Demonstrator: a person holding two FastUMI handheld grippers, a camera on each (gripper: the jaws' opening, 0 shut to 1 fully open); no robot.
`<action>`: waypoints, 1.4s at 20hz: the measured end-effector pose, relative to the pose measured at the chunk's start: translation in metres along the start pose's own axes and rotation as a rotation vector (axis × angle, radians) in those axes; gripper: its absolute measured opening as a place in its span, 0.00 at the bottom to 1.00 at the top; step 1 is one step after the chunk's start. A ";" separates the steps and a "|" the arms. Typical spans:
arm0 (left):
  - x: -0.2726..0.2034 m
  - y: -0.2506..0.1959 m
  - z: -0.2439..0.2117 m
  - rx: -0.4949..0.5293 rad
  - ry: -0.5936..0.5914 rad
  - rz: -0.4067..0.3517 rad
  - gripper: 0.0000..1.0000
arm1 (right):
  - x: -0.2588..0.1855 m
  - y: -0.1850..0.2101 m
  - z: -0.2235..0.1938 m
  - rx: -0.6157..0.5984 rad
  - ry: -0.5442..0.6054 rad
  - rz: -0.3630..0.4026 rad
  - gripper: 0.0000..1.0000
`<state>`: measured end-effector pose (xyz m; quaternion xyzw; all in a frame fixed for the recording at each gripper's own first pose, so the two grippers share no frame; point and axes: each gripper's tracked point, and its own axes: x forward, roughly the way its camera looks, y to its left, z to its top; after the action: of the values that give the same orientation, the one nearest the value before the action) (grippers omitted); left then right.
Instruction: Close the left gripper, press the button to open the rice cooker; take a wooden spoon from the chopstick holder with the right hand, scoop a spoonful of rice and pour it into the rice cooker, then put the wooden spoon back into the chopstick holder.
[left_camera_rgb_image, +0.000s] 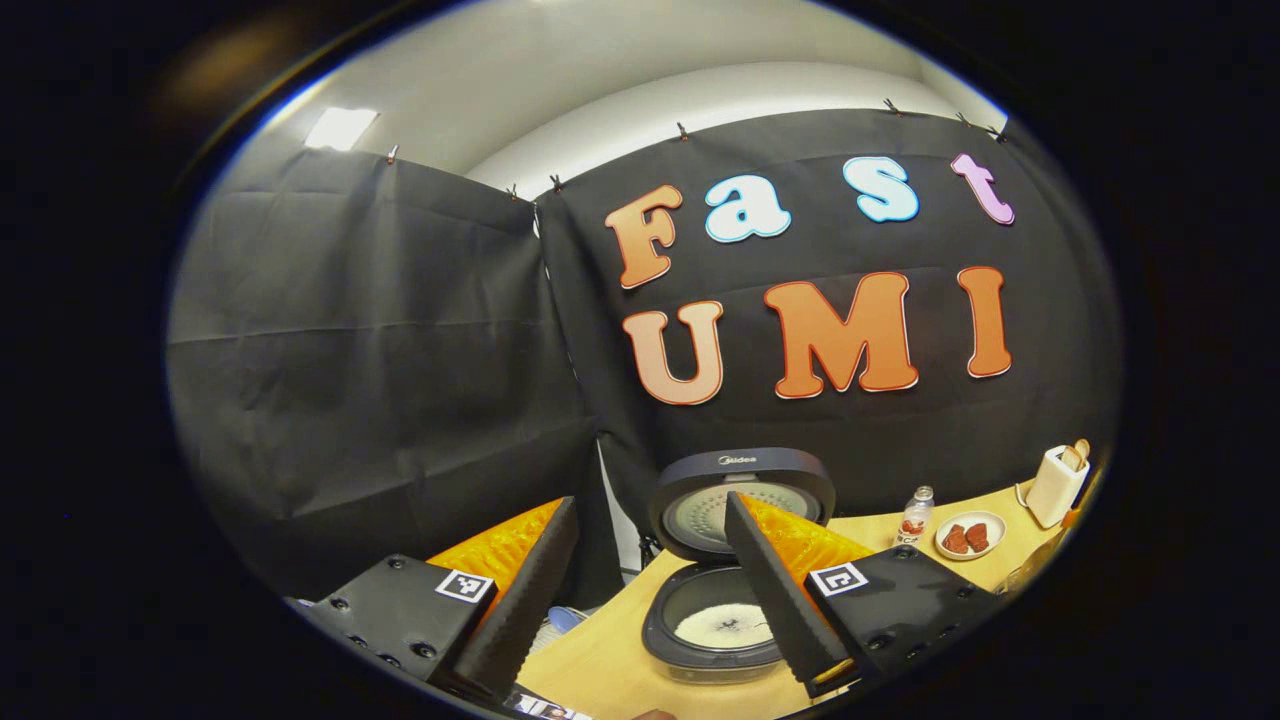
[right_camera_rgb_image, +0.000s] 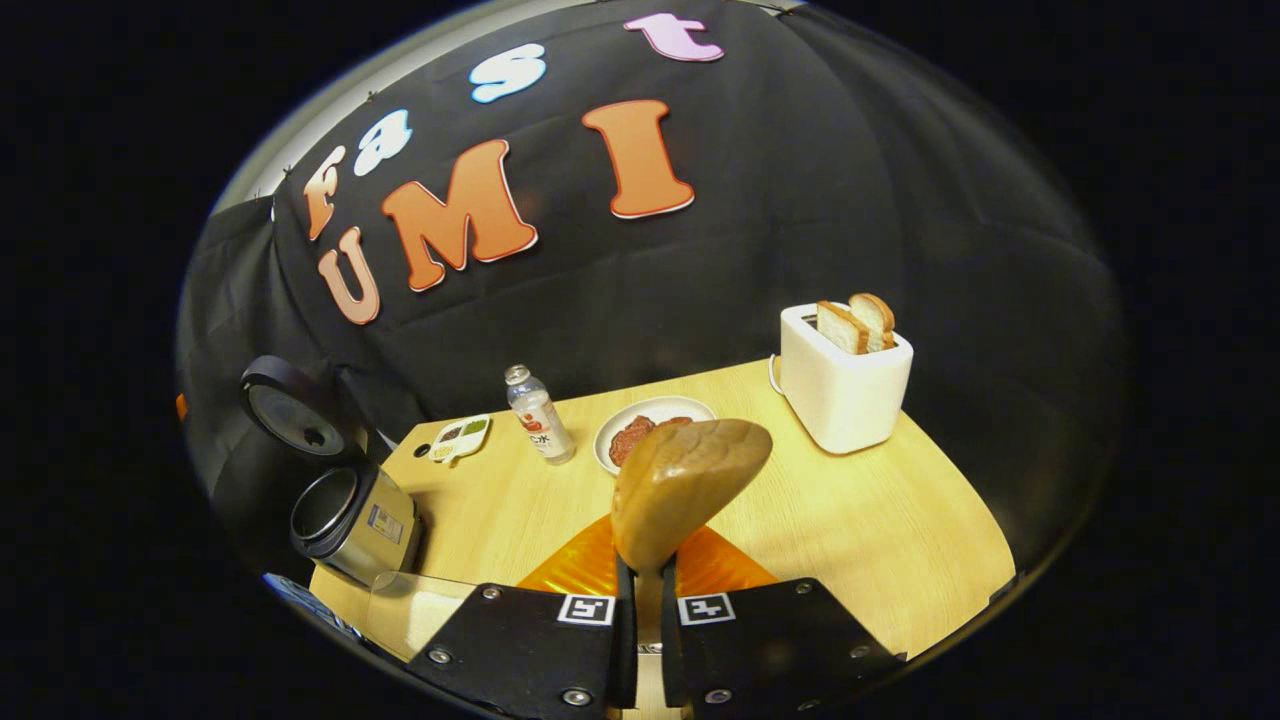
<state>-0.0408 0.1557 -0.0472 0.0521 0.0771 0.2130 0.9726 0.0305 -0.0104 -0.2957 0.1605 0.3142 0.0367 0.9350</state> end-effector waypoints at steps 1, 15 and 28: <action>0.000 -0.006 0.002 -0.003 0.003 -0.002 0.99 | 0.003 -0.004 -0.007 0.011 0.012 -0.002 0.09; 0.055 -0.036 0.002 0.006 0.123 -0.036 0.91 | 0.022 -0.021 -0.054 0.068 0.173 -0.052 0.17; 0.217 -0.040 0.015 0.000 0.250 -0.209 1.00 | -0.054 -0.043 0.054 0.099 -0.056 -0.264 0.79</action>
<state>0.1730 0.2100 -0.0659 0.0171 0.2026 0.1155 0.9723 0.0186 -0.0750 -0.2380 0.1645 0.3077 -0.1067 0.9311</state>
